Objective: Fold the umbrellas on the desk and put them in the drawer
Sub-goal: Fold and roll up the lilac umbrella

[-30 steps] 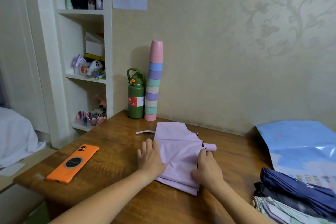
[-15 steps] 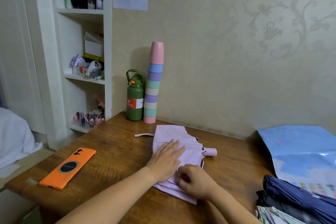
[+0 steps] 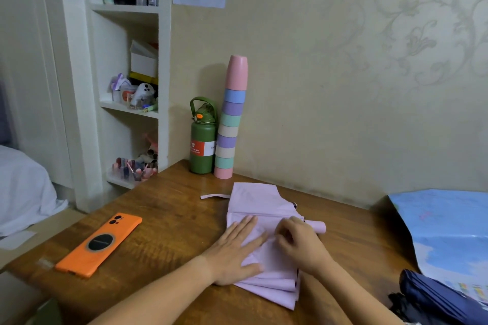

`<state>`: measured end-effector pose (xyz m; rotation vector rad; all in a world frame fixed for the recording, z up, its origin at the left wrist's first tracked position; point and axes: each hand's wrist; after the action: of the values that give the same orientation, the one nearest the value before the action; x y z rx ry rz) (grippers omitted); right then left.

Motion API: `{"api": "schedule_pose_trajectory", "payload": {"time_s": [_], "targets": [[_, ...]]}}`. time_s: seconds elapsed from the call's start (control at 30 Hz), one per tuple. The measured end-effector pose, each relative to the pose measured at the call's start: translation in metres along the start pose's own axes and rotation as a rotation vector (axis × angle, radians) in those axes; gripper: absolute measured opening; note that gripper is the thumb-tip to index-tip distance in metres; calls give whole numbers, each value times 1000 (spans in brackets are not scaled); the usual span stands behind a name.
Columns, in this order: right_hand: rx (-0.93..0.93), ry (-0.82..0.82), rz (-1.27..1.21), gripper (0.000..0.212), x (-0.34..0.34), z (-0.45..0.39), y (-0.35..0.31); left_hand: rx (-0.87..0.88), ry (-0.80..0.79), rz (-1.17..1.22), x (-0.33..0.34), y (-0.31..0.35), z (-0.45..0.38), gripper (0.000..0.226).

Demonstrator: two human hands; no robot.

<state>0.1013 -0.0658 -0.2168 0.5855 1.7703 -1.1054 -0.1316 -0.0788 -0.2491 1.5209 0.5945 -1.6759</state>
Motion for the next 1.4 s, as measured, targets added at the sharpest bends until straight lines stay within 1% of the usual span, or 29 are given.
{"api": "schedule_pose_trajectory", "payload": {"time_s": [0.03,0.07,0.13,0.17,0.23,0.3,0.37,0.43,0.5,0.57,0.6,0.63,0.73,0.8,0.87,0.9,0.97,1.0,1.03,1.07,1.13,1.17,1.23,1.27,1.3,1.37,1.4], "targets": [[34,77,-12,18,-3,-10,6,3,-4,5,0,0,0,73],[75,113,4,28,-6,-20,10,5,-5,7,0,0,-1,73],[229,64,71,42,-14,-41,13,10,2,3,1,-2,-2,72],[334,-1,80,43,-18,-50,12,11,9,4,2,-2,-2,72],[534,-144,78,35,-24,-67,7,12,10,12,2,-2,-1,72],[639,-218,45,29,-28,-79,1,15,12,16,3,-1,-1,72],[665,-194,24,27,-31,-89,-2,15,27,17,4,-1,-2,73],[684,-96,-25,27,-34,-102,-4,13,35,29,5,-3,-4,73],[656,83,-138,32,-34,-114,-7,18,35,39,5,-4,-3,73],[571,264,-343,40,-32,-123,-8,20,31,40,4,-4,-3,73],[522,321,-450,42,-32,-126,-11,17,32,37,5,-4,-4,74],[483,351,-533,43,-31,-128,-13,12,35,33,6,-5,-5,74],[475,342,-647,51,-32,-130,-22,3,28,31,6,-5,-6,74],[428,344,-714,45,-33,-125,-27,2,28,30,6,-5,-5,74],[359,391,-802,42,-35,-113,-32,-1,31,33,5,-4,-4,73],[321,413,-872,48,-37,-104,-37,-1,32,35,5,-5,-3,73],[206,387,-1009,68,-42,-79,-47,1,46,35,6,-5,-4,74],[144,355,-993,77,-43,-67,-49,4,62,35,7,-5,-4,74],[99,316,-899,80,-43,-55,-48,7,74,37,8,-5,-4,74],[80,274,-732,76,-42,-46,-45,9,88,40,8,-5,-4,75],[90,157,-384,53,-42,-27,-40,8,125,39,10,-4,-3,76],[94,109,-271,40,-40,-17,-39,4,142,47,10,-4,-3,76],[96,64,-159,23,-31,0,-40,-29,163,92,11,-3,-4,72],[99,66,-138,18,-26,8,-40,-41,192,154,10,-3,-4,66],[95,76,-132,19,-20,16,-38,-49,241,257,9,-3,-3,61],[88,105,-101,24,-8,29,-28,-45,437,556,6,-3,0,59],[86,128,-66,22,-3,34,-22,-68,528,705,3,-3,3,59]]}}
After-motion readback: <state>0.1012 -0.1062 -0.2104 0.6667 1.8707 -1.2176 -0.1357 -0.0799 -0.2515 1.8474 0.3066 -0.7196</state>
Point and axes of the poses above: each hand's wrist, its own z-axis away from the middle knuckle, its own x-axis out of the palm, y = z × x, and after that the axes turned 14 degrees about -y, right-handed
